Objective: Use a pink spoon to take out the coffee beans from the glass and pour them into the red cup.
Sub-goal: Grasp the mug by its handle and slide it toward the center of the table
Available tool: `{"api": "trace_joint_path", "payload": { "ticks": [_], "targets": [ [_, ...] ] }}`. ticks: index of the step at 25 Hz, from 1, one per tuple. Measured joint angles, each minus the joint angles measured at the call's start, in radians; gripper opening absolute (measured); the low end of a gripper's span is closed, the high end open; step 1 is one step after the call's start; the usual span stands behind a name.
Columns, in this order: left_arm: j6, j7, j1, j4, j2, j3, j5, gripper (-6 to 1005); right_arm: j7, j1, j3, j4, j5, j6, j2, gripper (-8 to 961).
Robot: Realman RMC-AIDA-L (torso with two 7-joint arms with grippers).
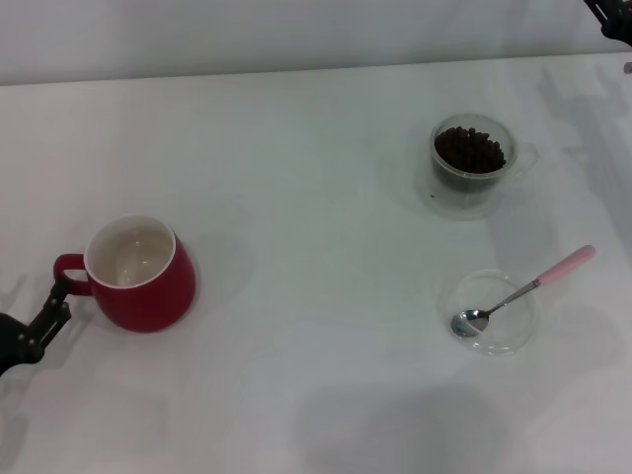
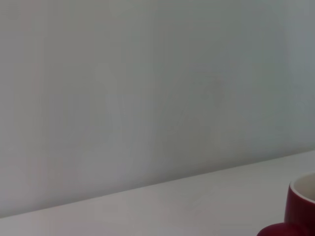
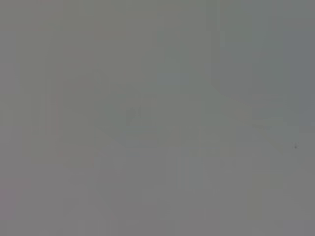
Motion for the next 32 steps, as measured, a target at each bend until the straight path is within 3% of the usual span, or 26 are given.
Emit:
{"api": "trace_joint_path", "payload": {
  "ticks": [4,15,23,32],
  "targets": [
    [-0.014,0.0,-0.011,0.001,0.0,0.0,0.0,841,0.0,0.0,0.0,0.0,0.0,0.0,0.0,857],
    [-0.056,0.0,-0.042,-0.001,-0.001,0.0,0.0,690,0.0,-0.001,0.0,0.0,0.0,0.0,0.0,855],
    [-0.102,0.004,-0.071,0.003,-0.002,0.0,0.0,681,0.0,0.001,0.0,0.0,0.0,0.0,0.001,854],
    [-0.104,0.037,-0.074,0.005,-0.002,0.0,0.0,598,0.0,0.002,0.0,-0.001,0.0,0.0,0.004,852]
  ]
}}
